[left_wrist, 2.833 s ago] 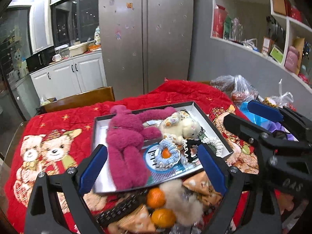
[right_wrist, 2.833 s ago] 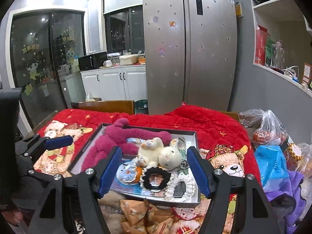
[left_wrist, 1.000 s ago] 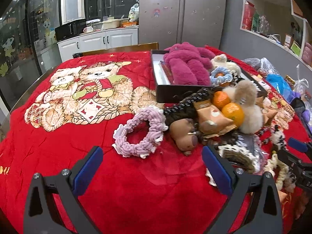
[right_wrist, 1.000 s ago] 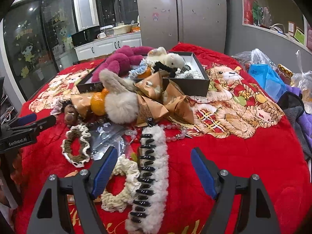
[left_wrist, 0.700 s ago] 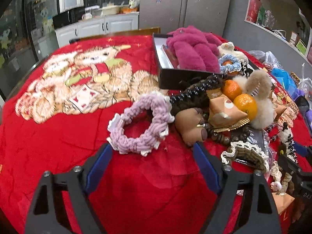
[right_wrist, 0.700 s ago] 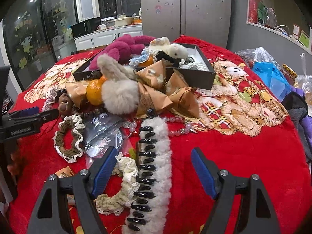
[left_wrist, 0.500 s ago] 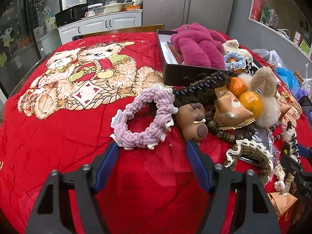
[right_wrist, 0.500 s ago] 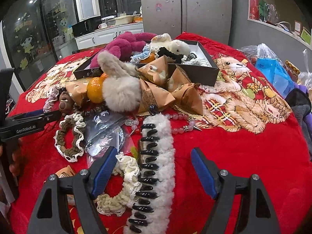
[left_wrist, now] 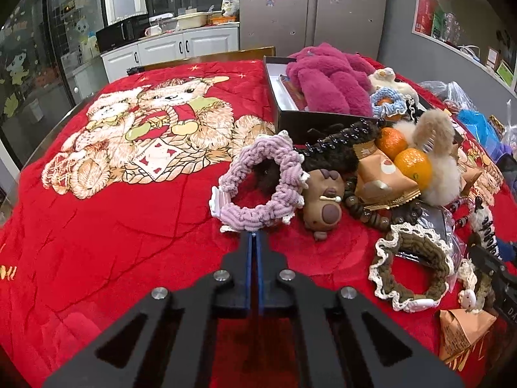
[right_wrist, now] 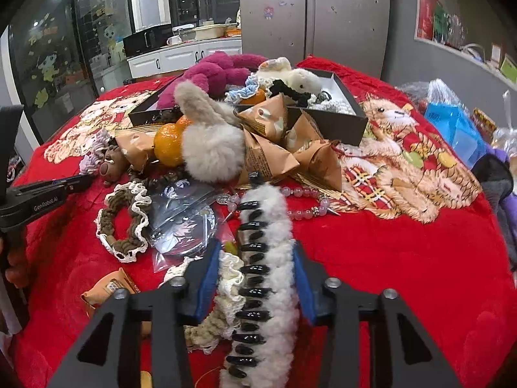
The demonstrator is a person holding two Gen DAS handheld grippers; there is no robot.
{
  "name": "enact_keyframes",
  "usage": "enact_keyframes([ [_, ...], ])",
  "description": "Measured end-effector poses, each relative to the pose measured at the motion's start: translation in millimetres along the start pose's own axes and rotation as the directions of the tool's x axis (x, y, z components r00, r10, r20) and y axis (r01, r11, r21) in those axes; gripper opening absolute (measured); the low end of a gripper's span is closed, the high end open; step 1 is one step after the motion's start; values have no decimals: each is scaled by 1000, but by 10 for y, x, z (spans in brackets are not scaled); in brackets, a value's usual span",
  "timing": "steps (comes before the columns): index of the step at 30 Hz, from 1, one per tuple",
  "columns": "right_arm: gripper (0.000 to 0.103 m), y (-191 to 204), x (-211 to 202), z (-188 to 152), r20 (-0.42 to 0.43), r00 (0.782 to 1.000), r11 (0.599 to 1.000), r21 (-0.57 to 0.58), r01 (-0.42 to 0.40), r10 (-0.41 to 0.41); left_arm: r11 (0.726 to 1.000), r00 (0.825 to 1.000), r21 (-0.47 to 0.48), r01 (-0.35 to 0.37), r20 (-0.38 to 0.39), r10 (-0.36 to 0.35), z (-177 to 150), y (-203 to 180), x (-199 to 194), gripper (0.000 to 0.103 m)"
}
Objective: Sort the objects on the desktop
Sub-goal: 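Grasp the pink rope hair tie with the left gripper while the right grasps the white fluffy beaded strip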
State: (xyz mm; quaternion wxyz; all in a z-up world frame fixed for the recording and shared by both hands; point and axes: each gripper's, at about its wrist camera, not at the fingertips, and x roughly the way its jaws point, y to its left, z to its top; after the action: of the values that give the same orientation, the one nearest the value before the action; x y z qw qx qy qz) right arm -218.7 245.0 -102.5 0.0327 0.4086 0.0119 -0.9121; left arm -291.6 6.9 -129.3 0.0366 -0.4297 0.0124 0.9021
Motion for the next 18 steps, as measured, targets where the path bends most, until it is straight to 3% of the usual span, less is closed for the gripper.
enact_keyframes([
  [18, 37, 85, -322, 109, 93, 996, 1000, -14, 16, -14, 999, 994, -17, 38, 106, -36, -29, -27, -533, 1],
])
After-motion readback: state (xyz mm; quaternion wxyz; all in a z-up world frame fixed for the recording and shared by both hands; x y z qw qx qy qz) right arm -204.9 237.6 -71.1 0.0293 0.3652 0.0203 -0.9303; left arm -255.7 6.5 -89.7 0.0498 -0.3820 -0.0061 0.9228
